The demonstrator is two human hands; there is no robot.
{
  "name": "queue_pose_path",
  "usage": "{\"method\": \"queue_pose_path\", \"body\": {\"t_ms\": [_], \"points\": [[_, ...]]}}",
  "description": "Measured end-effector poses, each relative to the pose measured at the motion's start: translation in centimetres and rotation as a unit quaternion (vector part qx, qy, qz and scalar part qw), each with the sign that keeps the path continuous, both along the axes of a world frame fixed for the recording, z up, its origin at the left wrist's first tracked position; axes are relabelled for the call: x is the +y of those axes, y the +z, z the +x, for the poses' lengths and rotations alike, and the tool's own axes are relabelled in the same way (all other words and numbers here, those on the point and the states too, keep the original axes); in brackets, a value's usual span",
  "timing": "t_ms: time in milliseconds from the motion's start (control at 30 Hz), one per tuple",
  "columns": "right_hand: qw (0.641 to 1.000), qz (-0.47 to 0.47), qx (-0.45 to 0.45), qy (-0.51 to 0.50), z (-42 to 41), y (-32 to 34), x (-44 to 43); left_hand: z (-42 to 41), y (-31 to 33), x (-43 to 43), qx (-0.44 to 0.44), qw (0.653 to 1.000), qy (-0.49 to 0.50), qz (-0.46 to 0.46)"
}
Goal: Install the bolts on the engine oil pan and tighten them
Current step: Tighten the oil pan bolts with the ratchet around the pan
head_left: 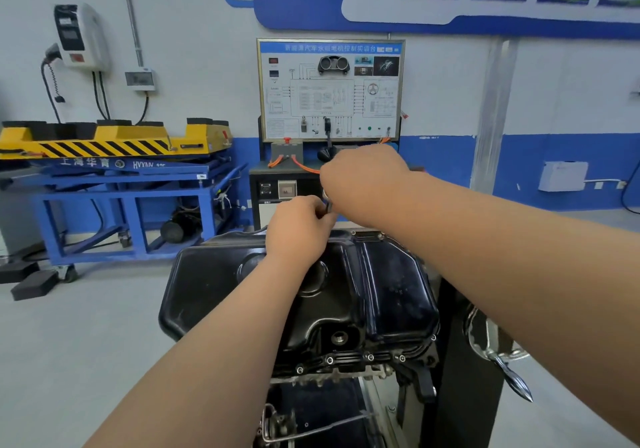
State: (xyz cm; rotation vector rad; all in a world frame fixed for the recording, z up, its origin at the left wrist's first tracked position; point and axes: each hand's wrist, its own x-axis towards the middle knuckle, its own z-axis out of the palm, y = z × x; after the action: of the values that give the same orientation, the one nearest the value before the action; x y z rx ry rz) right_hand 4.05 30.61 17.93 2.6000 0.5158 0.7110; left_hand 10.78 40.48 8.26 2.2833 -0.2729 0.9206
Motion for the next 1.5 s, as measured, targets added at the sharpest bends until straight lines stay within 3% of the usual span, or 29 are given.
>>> {"method": "queue_pose_path", "body": {"t_ms": [133, 267, 367, 500, 600, 700, 767, 833, 933, 1067, 1133, 1300, 1500], "points": [[0.999, -0.029, -0.037, -0.011, 0.1, -0.2, -0.6, 0.1, -0.2, -0.2, -0.005, 1.0, 0.003, 0.018], [0.993, 0.095, 0.027, -0.058, 0.6, -1.4, 0.4, -0.2, 0.1, -0.1, 0.05, 0.995, 0.06, 0.056], [1.0, 0.023, -0.015, -0.007, 0.2, -1.0, 1.2, -0.4, 0.0, -0.2, 0.056, 0.994, 0.075, 0.063], [0.995, -0.088, -0.034, 0.041, -0.2, 0.4, 0.7, 0.0, 0.1, -0.2, 0.026, 0.998, 0.013, 0.052], [0.989, -0.126, -0.06, 0.051, 0.1, 0.1, 0.9, 0.3, -0.1, -0.1, 0.053, 0.993, 0.028, 0.1], [0.997, -0.057, -0.054, 0.001, 0.5, -0.5, 1.3, 0.6, 0.0, -0.2, 0.074, 0.993, 0.035, 0.082], [0.997, 0.061, 0.009, -0.05, 0.6, -0.6, 1.0, 0.3, 0.2, -0.4, 0.099, 0.99, 0.036, 0.092], [0.991, 0.112, 0.037, -0.063, 0.8, -0.8, 0.7, 0.3, 0.2, -0.5, 0.112, 0.989, 0.033, 0.093], [0.999, 0.017, -0.012, -0.027, 0.6, -0.4, 0.4, 0.2, 0.0, -0.5, 0.08, 0.991, 0.021, 0.103], [0.993, -0.102, -0.046, 0.027, 0.6, 0.3, 0.3, 0.2, 0.0, -0.3, 0.058, 0.997, -0.011, 0.049], [0.994, -0.096, -0.041, 0.014, 0.5, -0.2, 0.5, 0.0, -0.1, -0.3, 0.074, 0.997, -0.018, 0.011], [0.997, 0.047, 0.012, -0.057, 0.4, -0.9, 0.4, 1.3, 0.4, -0.3, 0.17, 0.984, -0.031, -0.049], [0.99, -0.113, -0.07, 0.047, 0.7, -0.5, -0.3, 0.7, -0.1, -0.4, 0.08, 0.996, -0.029, 0.026]]}}
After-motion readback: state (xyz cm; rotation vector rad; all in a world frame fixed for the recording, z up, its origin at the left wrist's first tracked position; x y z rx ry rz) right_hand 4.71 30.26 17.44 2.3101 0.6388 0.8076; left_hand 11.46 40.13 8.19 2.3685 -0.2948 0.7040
